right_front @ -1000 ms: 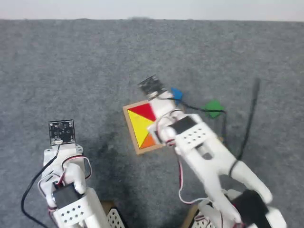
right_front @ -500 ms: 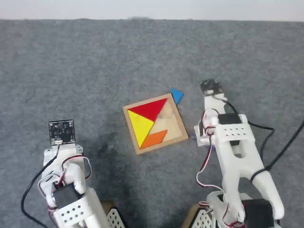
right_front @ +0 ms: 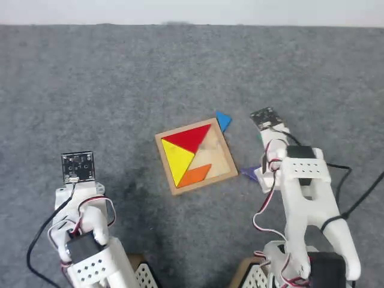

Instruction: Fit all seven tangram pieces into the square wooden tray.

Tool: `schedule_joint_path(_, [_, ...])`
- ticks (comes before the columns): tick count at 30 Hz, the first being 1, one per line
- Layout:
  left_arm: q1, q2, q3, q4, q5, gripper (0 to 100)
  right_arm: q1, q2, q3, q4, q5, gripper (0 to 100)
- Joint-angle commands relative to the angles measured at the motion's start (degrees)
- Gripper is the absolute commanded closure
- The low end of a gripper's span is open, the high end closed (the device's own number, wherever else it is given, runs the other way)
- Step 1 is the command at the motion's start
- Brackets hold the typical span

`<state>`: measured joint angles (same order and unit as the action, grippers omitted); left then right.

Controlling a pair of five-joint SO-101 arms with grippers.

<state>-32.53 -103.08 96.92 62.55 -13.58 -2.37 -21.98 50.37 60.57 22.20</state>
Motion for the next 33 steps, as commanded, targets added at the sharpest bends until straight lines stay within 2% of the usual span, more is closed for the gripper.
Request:
schedule_joint_path(1, [0.0,-0.9,-0.5,0.2,-0.7,98,0.9,1.9,-0.5,-2.6,2.6,73.2])
schedule_joint_path(8, [0.0,-0.9,-0.5,0.2,-0.7,98,0.8,11.1,-0.6,-10.2,2.5,74.7])
schedule_joint_path(16, [0.0,-0.9,-0.5,0.2,-0.7,98,1.3,16.4,-5.4,-7.5,2.5,75.7])
schedule_joint_path(23, [0.0,-0.9,-0.5,0.2,-0.7,98,1.3,17.5,-6.4,-5.9,2.5,94.3])
schedule_joint_path(33, [0.0,-0.9,-0.5,0.2,-0.7,98,1.3,16.7,-9.3,-5.8,-1.1,94.7])
